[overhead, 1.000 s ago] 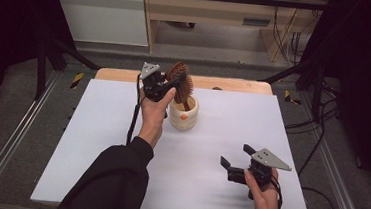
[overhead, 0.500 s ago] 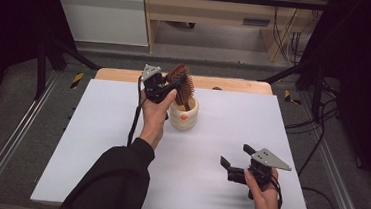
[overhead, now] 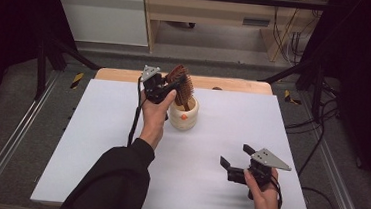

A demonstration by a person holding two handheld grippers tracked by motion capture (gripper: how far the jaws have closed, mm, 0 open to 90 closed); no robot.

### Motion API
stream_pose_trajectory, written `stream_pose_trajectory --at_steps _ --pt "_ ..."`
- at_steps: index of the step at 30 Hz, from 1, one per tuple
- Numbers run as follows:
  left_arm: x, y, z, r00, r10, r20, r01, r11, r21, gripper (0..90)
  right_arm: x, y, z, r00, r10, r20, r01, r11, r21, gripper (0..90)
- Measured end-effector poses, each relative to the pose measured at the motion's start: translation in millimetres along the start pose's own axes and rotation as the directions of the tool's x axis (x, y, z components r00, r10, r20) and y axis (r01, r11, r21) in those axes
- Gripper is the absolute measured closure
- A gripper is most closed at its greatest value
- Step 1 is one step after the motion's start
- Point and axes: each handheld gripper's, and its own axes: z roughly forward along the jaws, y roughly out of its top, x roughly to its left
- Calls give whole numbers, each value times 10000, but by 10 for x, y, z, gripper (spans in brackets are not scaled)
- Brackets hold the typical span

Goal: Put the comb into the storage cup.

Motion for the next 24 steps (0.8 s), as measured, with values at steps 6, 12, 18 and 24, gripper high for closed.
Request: stream_pose_trajectory --at_steps 6,12,18,24 --pt "23 3 -3 10000 -73 25 73 10000 30 506 1 -2 3 10000 -61 -2 61 10000 18 39" --pt "49 7 -5 9998 -168 44 168 9998 68 505 -2 -4 3 10000 -69 -2 69 10000 28 39" --pt "83 10 -17 9995 -299 89 298 9995 111 503 2 -6 7 10000 -68 -14 69 10000 53 36" --pt "110 4 -28 9993 -376 88 375 9993 80 502 8 -8 15 10000 -20 11 20 10000 25 36"
